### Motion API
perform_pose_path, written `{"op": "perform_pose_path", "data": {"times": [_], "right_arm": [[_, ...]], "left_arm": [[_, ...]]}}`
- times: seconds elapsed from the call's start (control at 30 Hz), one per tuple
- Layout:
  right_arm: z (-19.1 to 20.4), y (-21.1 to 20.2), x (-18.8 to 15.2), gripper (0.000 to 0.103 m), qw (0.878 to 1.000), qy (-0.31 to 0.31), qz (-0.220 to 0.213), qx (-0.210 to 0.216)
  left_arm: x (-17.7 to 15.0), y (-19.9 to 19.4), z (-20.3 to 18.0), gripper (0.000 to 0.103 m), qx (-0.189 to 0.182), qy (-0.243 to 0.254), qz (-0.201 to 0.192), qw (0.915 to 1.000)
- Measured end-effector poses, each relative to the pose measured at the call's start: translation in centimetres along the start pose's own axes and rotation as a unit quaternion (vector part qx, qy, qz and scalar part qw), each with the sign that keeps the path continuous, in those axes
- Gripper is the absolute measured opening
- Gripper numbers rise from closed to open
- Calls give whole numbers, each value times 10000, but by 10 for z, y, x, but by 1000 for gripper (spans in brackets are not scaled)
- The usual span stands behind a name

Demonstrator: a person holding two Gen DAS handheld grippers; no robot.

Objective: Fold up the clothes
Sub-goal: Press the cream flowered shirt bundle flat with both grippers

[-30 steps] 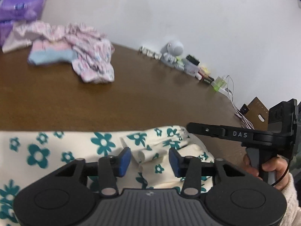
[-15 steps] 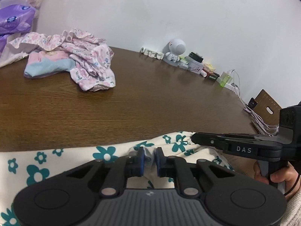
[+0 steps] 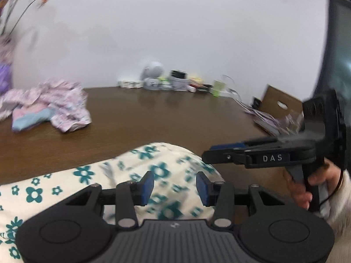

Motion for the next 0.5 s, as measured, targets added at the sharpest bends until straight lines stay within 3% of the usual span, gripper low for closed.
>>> {"op": "perform_pose_path", "data": {"times": [0.23, 0.37, 0.4, 0.5], "right_arm": [[28, -25, -29, 31, 9938, -1017, 390, -240], [35, -18, -40, 27, 9905, -1240, 535, -244], [37, -15, -42, 20, 9903, -1255, 546, -246], [34, -7, -44, 17, 9913, -1150, 581, -284]], "left_arm": [[-24, 1, -36, 40, 26, 1139, 163, 9934], [-31, 15, -34, 19, 224, 1260, 374, 9911], [-32, 15, -34, 16, 250, 1270, 382, 9908], [-34, 16, -30, 12, 313, 1183, 384, 9917]]}}
Point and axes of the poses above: each gripper's, at about its wrist camera, not at the fingertips, and y roughly the way its jaws point, z to its left, x to its top, the point moved 6 cm from there along y, roughly the way its jaws point, and after that the axes turned 8 degrees about x, right-handed, at the moved point
